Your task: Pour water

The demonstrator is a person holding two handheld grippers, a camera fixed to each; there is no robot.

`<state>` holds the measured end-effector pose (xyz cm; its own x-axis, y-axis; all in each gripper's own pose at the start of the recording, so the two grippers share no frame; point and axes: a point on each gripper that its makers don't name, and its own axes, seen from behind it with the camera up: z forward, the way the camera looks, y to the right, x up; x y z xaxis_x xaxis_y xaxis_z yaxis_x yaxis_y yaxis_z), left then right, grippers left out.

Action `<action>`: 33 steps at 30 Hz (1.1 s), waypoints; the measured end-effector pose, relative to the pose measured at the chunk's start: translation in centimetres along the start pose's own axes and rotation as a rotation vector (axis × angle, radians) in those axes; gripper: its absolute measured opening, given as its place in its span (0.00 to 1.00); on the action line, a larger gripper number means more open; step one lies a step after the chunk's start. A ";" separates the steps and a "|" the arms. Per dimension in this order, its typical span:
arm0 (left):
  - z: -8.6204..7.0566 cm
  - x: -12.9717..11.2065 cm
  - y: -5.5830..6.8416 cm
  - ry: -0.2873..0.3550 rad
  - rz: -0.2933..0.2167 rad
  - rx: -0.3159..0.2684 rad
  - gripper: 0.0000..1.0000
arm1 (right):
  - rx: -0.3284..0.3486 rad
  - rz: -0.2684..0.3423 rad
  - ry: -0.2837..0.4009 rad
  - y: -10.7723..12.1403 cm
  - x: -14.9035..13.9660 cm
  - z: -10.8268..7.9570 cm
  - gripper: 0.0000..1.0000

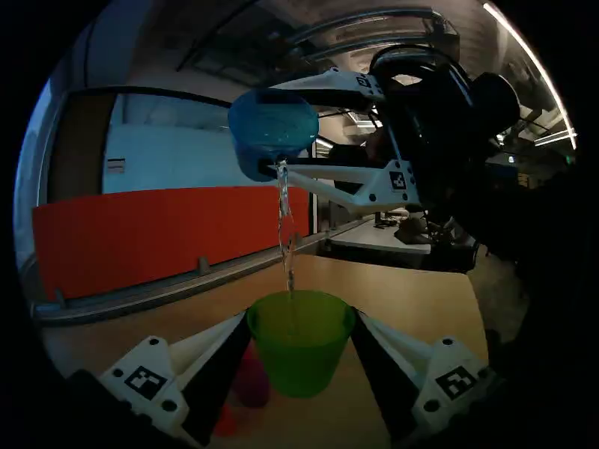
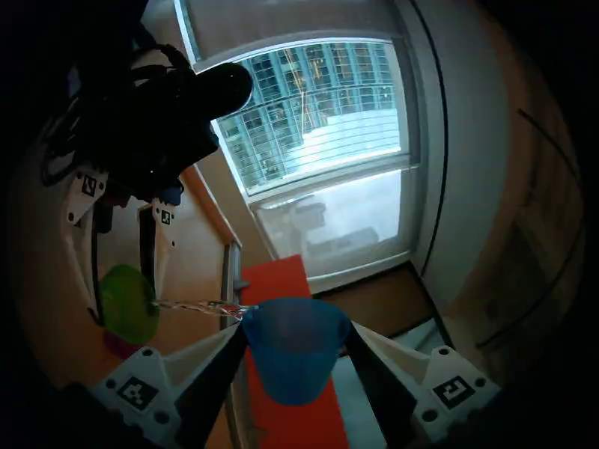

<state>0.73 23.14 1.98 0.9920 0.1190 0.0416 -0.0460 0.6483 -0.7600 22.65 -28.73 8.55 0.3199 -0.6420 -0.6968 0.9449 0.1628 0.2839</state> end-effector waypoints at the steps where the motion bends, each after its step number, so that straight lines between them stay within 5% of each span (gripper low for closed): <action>1: 0.0 0.0 0.0 0.000 0.001 0.000 0.89 | 0.000 -0.004 0.000 0.0 0.0 0.0 0.92; 33: 0.0 0.3 -0.6 0.008 -0.004 0.006 0.89 | -0.021 -0.124 0.006 1.0 0.9 0.0 0.92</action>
<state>1.01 22.78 2.43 0.9930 0.1110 0.0393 -0.0430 0.6531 -0.7561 23.89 -29.14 8.22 0.2012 -0.6535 -0.7297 0.9784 0.0986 0.1816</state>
